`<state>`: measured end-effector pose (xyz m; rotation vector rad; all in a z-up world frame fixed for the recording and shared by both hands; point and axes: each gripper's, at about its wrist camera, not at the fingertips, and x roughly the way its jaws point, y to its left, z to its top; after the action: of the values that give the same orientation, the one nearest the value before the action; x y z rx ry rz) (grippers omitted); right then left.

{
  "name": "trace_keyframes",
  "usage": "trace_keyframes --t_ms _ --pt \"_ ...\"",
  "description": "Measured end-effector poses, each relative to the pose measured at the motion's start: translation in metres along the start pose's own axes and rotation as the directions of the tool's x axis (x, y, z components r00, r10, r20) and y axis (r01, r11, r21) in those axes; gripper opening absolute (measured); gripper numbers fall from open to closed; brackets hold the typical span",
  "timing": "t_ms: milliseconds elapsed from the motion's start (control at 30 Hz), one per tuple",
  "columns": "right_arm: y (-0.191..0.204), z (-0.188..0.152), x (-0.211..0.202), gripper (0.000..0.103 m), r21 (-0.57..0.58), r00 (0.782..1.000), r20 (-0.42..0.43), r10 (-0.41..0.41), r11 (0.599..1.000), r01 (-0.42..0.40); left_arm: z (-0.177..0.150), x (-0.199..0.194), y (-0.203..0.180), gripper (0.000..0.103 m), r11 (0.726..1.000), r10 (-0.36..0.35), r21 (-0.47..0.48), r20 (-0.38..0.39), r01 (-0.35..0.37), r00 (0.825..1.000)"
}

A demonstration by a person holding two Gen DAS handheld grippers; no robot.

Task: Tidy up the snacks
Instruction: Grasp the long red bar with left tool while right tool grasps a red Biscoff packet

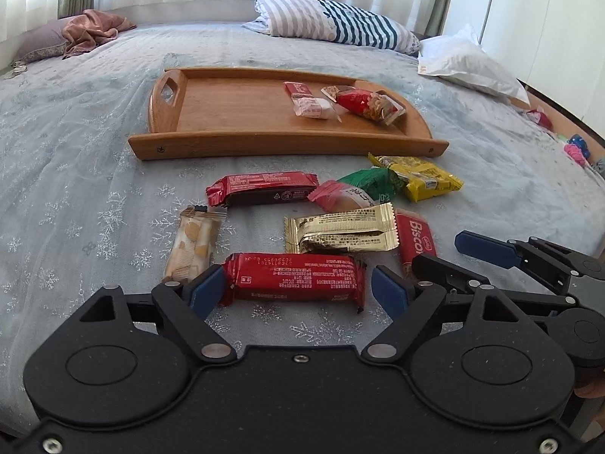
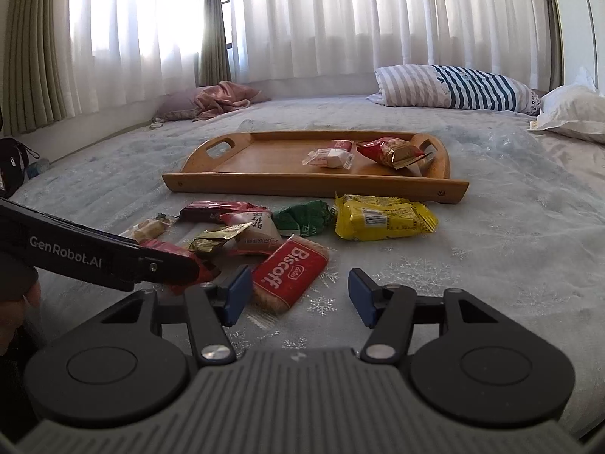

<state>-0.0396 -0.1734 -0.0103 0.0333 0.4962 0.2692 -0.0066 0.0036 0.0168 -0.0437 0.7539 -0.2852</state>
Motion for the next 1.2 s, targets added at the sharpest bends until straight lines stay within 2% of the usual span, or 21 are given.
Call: trace_keyframes --t_ms 133,233,500,833,1033,1200 --pt "0.002 -0.001 0.001 0.065 0.0 1.0 -0.007 0.005 1.0 -0.005 -0.001 0.002 0.003 0.081 1.0 0.002 -0.015 0.005 -0.001 1.0" --pt "0.003 -0.002 0.001 0.065 0.001 1.0 -0.008 0.004 1.0 -0.004 -0.001 0.002 0.002 0.065 1.0 0.008 -0.013 0.009 -0.008 1.0" --pt "0.003 0.0 0.0 0.065 0.035 1.0 -0.006 0.004 0.999 -0.004 0.003 -0.006 0.004 0.063 0.999 0.0 -0.039 0.013 0.0 1.0" --pt "0.007 0.004 0.006 0.066 0.168 0.999 -0.006 -0.054 0.984 0.054 0.011 -0.024 0.008 0.063 0.998 -0.004 -0.066 0.053 0.008 0.999" --pt "0.02 0.002 0.01 0.046 0.132 0.993 -0.027 -0.112 0.985 0.115 0.013 -0.029 0.008 0.063 0.997 -0.006 -0.071 0.062 0.011 0.998" --pt "0.019 0.003 0.005 0.041 0.119 0.991 -0.033 -0.126 0.984 0.129 0.014 -0.028 0.01 0.063 0.997 0.007 -0.081 0.063 -0.002 0.998"
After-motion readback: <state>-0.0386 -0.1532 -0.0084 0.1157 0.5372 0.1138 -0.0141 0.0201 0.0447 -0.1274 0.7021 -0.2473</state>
